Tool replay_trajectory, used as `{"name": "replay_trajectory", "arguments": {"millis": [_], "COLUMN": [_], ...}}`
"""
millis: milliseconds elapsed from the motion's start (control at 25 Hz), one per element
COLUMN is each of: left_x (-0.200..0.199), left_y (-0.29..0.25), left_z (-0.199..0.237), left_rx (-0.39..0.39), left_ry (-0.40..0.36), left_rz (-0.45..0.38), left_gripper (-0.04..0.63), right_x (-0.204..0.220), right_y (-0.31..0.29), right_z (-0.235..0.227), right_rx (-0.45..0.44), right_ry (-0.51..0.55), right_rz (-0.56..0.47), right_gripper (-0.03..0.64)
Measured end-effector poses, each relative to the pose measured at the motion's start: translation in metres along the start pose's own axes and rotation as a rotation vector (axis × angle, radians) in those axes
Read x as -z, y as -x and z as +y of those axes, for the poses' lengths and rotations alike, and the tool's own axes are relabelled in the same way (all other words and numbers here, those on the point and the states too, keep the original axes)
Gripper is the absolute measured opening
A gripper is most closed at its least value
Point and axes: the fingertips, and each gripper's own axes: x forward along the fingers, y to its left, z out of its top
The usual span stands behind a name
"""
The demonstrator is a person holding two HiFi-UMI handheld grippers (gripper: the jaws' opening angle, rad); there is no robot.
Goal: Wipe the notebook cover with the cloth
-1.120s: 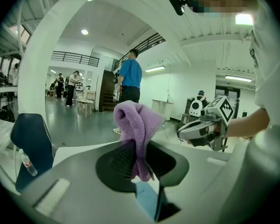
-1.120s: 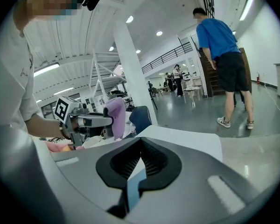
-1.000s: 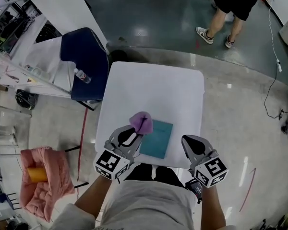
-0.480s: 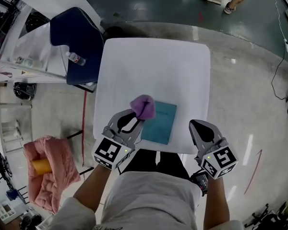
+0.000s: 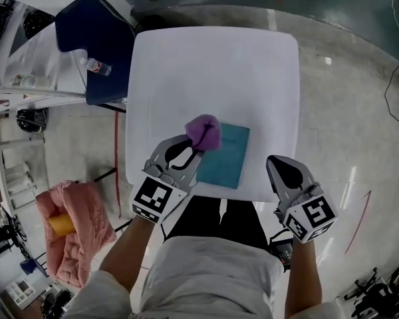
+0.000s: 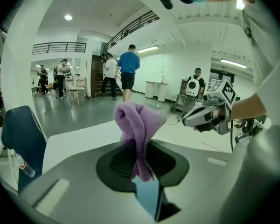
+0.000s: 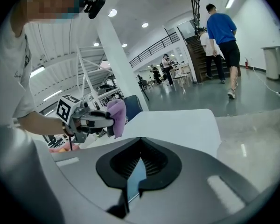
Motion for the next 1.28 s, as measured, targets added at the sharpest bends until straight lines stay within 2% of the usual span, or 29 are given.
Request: {"name": "replay_trajectory", "arguments": {"millis": [160, 400, 640, 800, 1040, 1280], "left_x": [0.012, 0.034, 0.060, 0.083, 0.112, 0.132], "left_y": [-0.014, -0.037, -0.056, -0.069, -0.084, -0.095], "left_z": [0.001, 0.003, -0.002, 0.003, 0.003, 0.001], "left_rx": [0.007, 0.031, 0.055, 0.067, 0.102, 0.163], "left_ry": [-0.008, -0.093, -0.250, -0.371, -0.476, -0.501], "left_rz": [0.033, 0.105, 0.207, 0.313, 0.444, 0.532], "left_gripper": [0.061, 0.061, 0.061, 0.061, 0.061, 0.061], "right_x": [0.014, 0.021, 0.034, 0.044, 0.059, 0.067], "right_y": [-0.001, -0.006, -0.006, -0.008, -0.007, -0.009], "right_z": [-0.007, -0.018, -0.023, -0.024, -0.026, -0.026], "right_rx": [0.011, 0.035, 0.040, 0.042, 0.045, 0.047], "right_ry": [-0.018, -0.029, -0.029, -0.037, -0.063, -0.078], "right_rz": [0.010, 0.003, 0.012, 0.018, 0.023, 0.024], "right_gripper": [0.015, 0.015, 0.015, 0.015, 0.015, 0.015]}}
